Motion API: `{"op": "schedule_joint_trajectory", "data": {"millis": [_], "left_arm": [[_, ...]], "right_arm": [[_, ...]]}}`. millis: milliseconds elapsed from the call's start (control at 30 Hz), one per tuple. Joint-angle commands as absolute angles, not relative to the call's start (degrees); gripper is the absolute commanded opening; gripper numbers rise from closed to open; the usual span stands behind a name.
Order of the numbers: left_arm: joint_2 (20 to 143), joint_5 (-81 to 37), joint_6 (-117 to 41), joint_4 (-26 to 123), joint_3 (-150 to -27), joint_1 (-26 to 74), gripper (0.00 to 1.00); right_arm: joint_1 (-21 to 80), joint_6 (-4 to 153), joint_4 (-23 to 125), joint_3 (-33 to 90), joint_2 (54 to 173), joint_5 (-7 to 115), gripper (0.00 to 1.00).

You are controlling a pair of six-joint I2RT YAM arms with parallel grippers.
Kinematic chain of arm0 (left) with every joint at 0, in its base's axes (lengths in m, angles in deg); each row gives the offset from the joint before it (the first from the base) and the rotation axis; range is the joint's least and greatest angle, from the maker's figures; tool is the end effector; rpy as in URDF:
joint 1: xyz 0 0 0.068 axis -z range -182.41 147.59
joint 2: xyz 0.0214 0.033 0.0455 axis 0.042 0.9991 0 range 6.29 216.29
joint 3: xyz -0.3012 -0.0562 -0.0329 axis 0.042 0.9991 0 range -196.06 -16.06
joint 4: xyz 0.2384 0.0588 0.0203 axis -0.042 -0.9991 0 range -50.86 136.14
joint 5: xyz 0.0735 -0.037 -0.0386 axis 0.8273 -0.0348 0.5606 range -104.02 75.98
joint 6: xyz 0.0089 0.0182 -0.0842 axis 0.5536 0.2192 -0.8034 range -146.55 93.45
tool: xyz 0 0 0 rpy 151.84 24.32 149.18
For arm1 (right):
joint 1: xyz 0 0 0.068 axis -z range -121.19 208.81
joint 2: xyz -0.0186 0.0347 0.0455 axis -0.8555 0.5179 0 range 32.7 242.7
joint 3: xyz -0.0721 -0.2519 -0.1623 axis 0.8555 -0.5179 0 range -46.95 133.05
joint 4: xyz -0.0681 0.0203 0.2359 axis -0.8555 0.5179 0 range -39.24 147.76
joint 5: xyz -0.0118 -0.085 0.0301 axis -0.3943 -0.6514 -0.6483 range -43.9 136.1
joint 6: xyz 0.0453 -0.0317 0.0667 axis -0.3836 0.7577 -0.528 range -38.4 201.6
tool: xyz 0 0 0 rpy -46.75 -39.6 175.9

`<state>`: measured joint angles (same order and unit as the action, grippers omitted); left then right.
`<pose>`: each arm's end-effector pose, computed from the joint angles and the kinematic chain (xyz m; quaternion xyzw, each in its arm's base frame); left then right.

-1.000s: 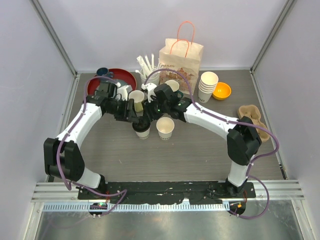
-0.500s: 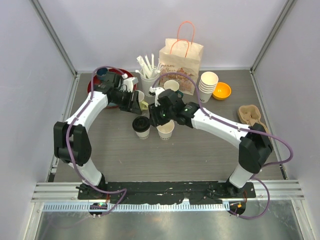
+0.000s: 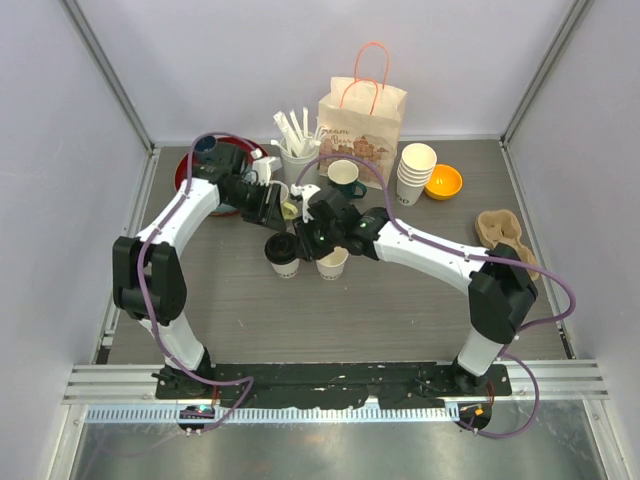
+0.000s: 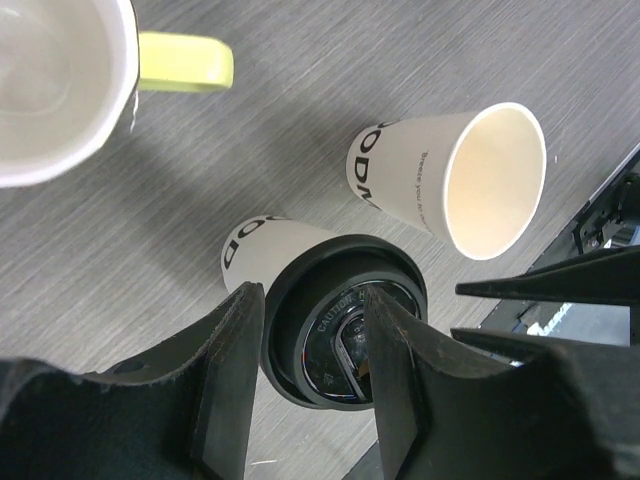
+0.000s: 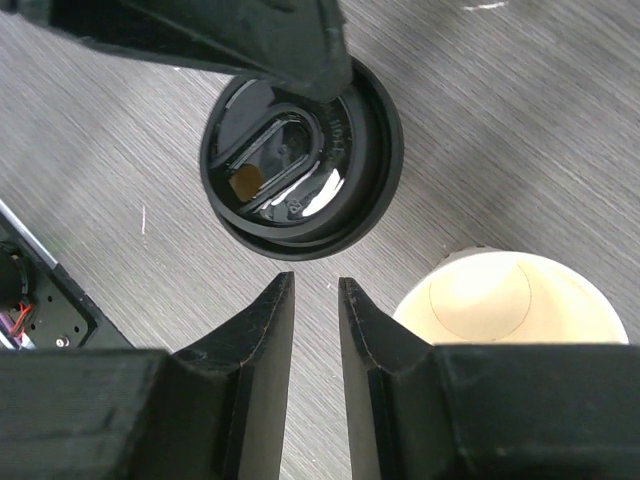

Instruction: Pack the takeout coffee

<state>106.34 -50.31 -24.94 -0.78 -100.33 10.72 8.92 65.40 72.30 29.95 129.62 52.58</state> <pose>0.3512 -0.1285 0.2842 0.1913 0.9064 -0.3236 0.1928 0.2538 0.3147 0.2902 -0.2860 0.8647 0.2666 0.3152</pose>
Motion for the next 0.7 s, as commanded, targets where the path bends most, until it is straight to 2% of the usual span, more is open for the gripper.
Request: {"op": "schedule_joint_trajectory", "data": {"millis": [0,667], "left_arm": [[103.33,-50.32,-27.67,0.08,-98.41,10.86,0.48],[96.21,-47.6,-28.48,-0.88,-90.15,8.5,0.51]], "right_arm": [[9.5,64.03,71.94,31.89,129.73,51.01,0.3],[12.05,64.99,70.71,37.24,136.58,52.07,0.27]]}}
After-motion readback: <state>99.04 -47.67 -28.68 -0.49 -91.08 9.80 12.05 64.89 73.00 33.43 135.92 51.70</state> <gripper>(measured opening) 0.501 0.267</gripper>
